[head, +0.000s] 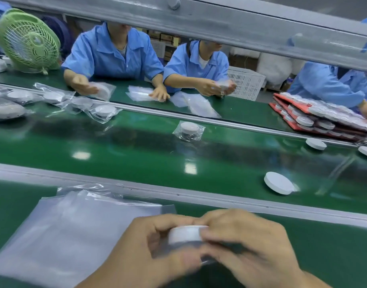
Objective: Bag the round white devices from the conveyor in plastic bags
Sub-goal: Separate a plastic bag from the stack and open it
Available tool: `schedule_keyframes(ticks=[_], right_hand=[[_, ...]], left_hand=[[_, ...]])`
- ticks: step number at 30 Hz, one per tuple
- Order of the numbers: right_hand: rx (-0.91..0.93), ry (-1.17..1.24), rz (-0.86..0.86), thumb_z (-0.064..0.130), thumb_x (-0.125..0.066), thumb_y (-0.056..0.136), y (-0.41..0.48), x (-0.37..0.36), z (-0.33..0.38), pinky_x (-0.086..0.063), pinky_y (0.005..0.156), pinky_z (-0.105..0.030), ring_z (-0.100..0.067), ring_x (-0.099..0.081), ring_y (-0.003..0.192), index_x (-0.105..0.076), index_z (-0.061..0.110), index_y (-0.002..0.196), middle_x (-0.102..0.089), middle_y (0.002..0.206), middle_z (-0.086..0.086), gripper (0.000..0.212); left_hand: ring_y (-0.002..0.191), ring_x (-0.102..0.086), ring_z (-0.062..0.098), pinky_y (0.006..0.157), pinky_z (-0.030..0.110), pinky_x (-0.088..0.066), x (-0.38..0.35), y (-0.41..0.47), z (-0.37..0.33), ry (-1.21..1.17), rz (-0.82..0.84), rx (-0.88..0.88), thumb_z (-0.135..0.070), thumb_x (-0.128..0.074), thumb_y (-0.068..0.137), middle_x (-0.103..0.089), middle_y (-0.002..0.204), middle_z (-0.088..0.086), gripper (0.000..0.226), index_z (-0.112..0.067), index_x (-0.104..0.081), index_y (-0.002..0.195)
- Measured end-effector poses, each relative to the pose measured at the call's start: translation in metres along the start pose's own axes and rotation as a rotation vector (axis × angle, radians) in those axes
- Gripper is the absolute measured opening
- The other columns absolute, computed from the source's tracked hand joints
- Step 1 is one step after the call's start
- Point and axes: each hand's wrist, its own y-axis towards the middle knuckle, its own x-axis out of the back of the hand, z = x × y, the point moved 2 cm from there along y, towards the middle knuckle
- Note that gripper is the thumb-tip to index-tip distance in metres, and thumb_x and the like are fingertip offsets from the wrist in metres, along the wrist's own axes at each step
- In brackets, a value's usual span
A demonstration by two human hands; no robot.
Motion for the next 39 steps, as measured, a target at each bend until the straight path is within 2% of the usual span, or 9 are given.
schedule_keyframes(ticks=[5,8,11,12,14,18,27,31,39], right_hand=[[-0.505,0.184,-0.031,0.060,-0.083,0.075,0.002,-0.004,-0.002,-0.051,0.099,-0.030,-0.012,-0.061,0.128,-0.081,0.045,0.096,-0.063,0.137,0.014,0.026],[-0.557,0.225,0.242,0.051,-0.088,0.066,0.008,-0.007,0.003,-0.053,0.089,-0.019,0.003,-0.070,0.102,-0.080,0.051,0.094,-0.077,0.107,0.020,0.030],[-0.453,-0.316,0.205,0.014,-0.086,0.069,0.030,-0.006,-0.007,-0.037,0.062,-0.011,0.012,-0.049,0.056,-0.080,0.031,0.065,-0.071,0.062,0.018,0.019],[-0.472,-0.524,0.085,-0.014,-0.073,0.035,0.045,-0.003,-0.013,-0.022,0.067,-0.010,0.010,-0.042,0.052,-0.076,0.027,0.059,-0.068,0.057,0.018,0.048],[-0.595,-0.245,0.001,0.054,-0.068,0.081,0.067,0.005,-0.047,-0.043,0.064,-0.002,0.012,-0.053,0.060,-0.074,0.035,0.063,-0.067,0.066,0.025,0.027],[-0.740,-0.479,-0.021,0.026,-0.083,0.085,0.092,0.035,-0.163,-0.042,0.066,-0.018,-0.003,-0.058,0.070,-0.077,0.032,0.083,-0.067,0.082,0.015,0.009],[-0.994,-0.549,0.508,0.053,-0.043,0.105,0.082,0.028,-0.244,-0.048,0.082,-0.031,-0.023,-0.064,0.099,-0.065,0.028,0.125,-0.070,0.122,-0.005,0.039],[-0.951,-0.976,0.621,0.090,-0.026,0.084,0.037,0.049,-0.215,-0.034,0.114,-0.052,-0.032,-0.026,0.152,-0.035,0.046,0.151,-0.027,0.167,0.000,0.080],[-0.817,-0.909,0.556,0.030,-0.054,0.106,-0.016,0.101,-0.154,-0.038,0.090,-0.010,-0.003,-0.058,0.097,-0.033,0.031,0.158,-0.041,0.145,0.003,0.057]], left_hand=[[0.097,-0.072,0.005,0.083,0.017,-0.056,-0.019,0.000,-0.001,0.206,-0.415,-0.193,-0.044,-0.077,0.072,-0.075,0.104,-0.016,0.032,-0.042,-0.073,0.104],[0.091,-0.073,0.003,0.078,0.014,-0.053,-0.022,0.004,0.000,0.199,-0.629,-0.309,-0.036,-0.068,0.084,-0.077,0.094,-0.015,0.014,-0.039,-0.073,0.096],[0.111,-0.064,0.001,0.091,0.009,-0.044,-0.017,0.006,-0.005,0.513,-0.548,-0.400,-0.040,-0.057,0.090,-0.069,0.118,-0.019,0.029,-0.044,-0.061,0.119],[0.121,-0.057,0.005,0.099,0.015,-0.040,-0.014,0.008,-0.004,0.737,-0.522,-0.466,-0.040,-0.056,0.089,-0.062,0.128,-0.017,0.036,-0.043,-0.055,0.125],[0.121,-0.054,0.016,0.100,0.035,-0.041,-0.005,0.012,-0.001,1.098,-0.489,-0.535,-0.038,-0.054,0.086,-0.059,0.128,-0.009,0.037,-0.030,-0.059,0.122],[0.070,-0.066,0.020,0.054,0.036,-0.051,0.011,0.020,0.007,1.482,-0.291,-0.509,-0.040,-0.051,0.073,-0.066,0.069,-0.013,0.025,-0.027,-0.070,0.061],[0.059,-0.065,0.003,0.044,0.016,-0.047,0.013,0.023,0.023,1.390,-0.033,-0.454,-0.052,-0.068,0.054,-0.066,0.072,-0.029,0.014,-0.042,-0.073,0.063],[0.065,-0.064,-0.001,0.049,0.012,-0.046,0.012,0.022,0.023,1.331,-0.033,-0.423,-0.049,-0.068,0.050,-0.064,0.071,-0.031,0.012,-0.044,-0.072,0.060],[0.077,-0.056,-0.017,0.056,0.008,-0.049,0.019,0.016,0.012,1.066,-0.292,-0.207,-0.048,-0.068,0.062,-0.061,0.080,-0.043,0.002,-0.048,-0.070,0.063]])
